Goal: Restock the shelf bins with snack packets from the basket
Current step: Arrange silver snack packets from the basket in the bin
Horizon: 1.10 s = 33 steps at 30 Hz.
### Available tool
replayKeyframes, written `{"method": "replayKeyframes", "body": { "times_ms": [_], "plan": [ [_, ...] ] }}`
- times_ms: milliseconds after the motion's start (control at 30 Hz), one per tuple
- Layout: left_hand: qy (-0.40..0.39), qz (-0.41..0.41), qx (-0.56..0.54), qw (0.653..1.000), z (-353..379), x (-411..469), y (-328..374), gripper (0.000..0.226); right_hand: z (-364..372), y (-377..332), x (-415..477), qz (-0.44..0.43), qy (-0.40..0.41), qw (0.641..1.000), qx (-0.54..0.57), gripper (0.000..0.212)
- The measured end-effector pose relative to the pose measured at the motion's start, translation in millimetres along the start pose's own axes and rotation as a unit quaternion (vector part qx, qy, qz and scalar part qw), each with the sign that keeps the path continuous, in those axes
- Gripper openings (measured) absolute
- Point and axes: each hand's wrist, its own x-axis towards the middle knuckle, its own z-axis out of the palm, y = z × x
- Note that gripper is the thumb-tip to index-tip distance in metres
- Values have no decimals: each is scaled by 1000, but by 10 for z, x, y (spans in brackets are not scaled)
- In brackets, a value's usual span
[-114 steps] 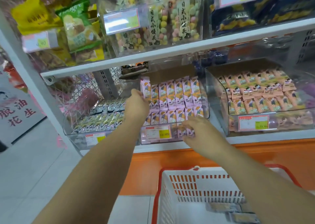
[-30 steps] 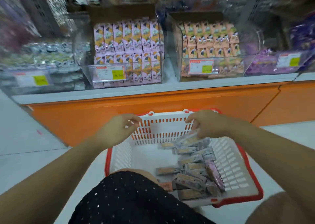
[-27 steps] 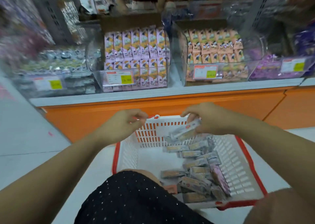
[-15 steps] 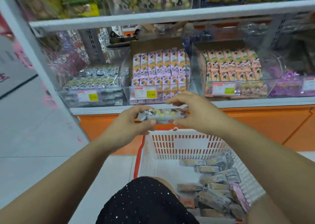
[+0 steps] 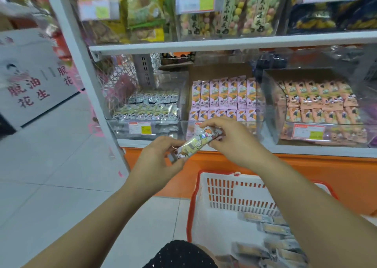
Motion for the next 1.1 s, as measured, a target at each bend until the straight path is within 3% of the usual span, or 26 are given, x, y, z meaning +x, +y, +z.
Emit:
{"method": "replayKeyframes", "body": {
  "times_ms": [267,400,600,733,900,1100],
  "plan": [
    [35,35,56,997,-406,98,-406,45,374,-215,509,-17,-35,998,51,43],
    [66,11,62,996,-508,227,-581,38,487,-200,769,19,-37,991,129,51],
    [92,-124,18,988,-595,761,-697,36,528,134,1097,58,-36,997,-43,57],
    [98,-158,10,982,-445,1329,-801,39,534,252,1189,43,-91,986,-130,59],
    [90,-192,-17,977,-105,2065,-892,39,511,367,1260,22,-111,982,-153,61],
    [58,-191,53,978,249,2695,-1009,39,493,383,1274,1,-114,980,-160,59]
  ]
}}
